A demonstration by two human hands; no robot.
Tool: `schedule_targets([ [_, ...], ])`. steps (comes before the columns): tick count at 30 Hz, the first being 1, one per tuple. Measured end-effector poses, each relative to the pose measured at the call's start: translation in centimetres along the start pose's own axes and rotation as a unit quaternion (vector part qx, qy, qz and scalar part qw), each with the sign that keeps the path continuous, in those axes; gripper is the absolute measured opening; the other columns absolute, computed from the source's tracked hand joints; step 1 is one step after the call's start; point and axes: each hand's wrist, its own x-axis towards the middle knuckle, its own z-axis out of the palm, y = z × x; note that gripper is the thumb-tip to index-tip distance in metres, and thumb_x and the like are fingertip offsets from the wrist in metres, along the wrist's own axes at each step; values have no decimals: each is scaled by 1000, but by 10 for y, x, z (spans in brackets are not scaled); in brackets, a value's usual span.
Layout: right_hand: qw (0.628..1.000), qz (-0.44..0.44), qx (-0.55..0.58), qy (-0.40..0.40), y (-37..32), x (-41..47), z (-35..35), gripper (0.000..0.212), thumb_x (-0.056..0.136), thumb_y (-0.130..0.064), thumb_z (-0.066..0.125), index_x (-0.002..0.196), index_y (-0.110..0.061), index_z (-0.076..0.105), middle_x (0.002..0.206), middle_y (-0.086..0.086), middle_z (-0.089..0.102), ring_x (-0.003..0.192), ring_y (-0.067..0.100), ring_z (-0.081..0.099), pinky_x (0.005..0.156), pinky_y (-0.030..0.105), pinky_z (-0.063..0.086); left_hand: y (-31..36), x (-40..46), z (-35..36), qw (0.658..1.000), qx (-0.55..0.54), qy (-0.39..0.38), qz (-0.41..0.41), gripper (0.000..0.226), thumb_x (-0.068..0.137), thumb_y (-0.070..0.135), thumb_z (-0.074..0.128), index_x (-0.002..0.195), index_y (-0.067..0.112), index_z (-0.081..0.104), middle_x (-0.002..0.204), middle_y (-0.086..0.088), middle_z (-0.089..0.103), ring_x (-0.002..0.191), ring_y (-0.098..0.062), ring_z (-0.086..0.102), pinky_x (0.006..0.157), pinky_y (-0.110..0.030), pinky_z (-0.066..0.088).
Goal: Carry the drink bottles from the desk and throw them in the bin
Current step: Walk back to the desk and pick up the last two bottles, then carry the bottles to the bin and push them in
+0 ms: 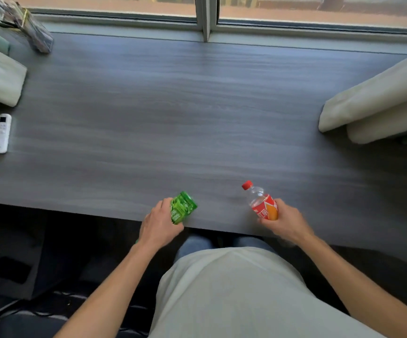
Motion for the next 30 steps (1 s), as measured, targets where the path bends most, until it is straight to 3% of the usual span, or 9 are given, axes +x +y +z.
schedule_targets([
  [4,998,37,58,11,11,-27,21,50,72,-57,76,109,-36,50,90,-14,62,76,-4,56,57,19,41,-17,-13,13,998,35,-40,26,53,68,39,64,117,30,47,107,2,60,96,-29,63,76,-42,53],
  [10,978,125,157,58,25,-75,68,55,70,-58,76,111,-33,49,94,-11,64,78,2,60,57,21,42,-17,-5,16,986,85,-100,103,52,68,42,64,115,31,45,102,5,62,91,-27,63,70,-40,52],
  [16,930,263,242,87,55,-142,145,57,64,-59,74,107,-30,51,91,-6,67,80,17,65,67,34,53,30,14,28,957,124,-164,203,53,63,42,63,111,27,47,95,1,64,86,-27,63,72,-43,56],
  [22,834,394,372,108,78,-223,229,51,72,-50,78,107,-20,56,98,6,71,87,28,67,75,37,53,109,9,64,902,206,-212,314,54,63,46,65,110,26,46,92,0,64,81,-26,62,71,-44,55],
  [30,669,469,553,163,105,-295,320,49,82,-28,78,124,-12,59,111,15,69,98,32,65,84,37,50,204,-35,145,804,326,-243,434,64,67,47,69,120,21,44,101,-7,62,85,-30,60,71,-40,52],
])
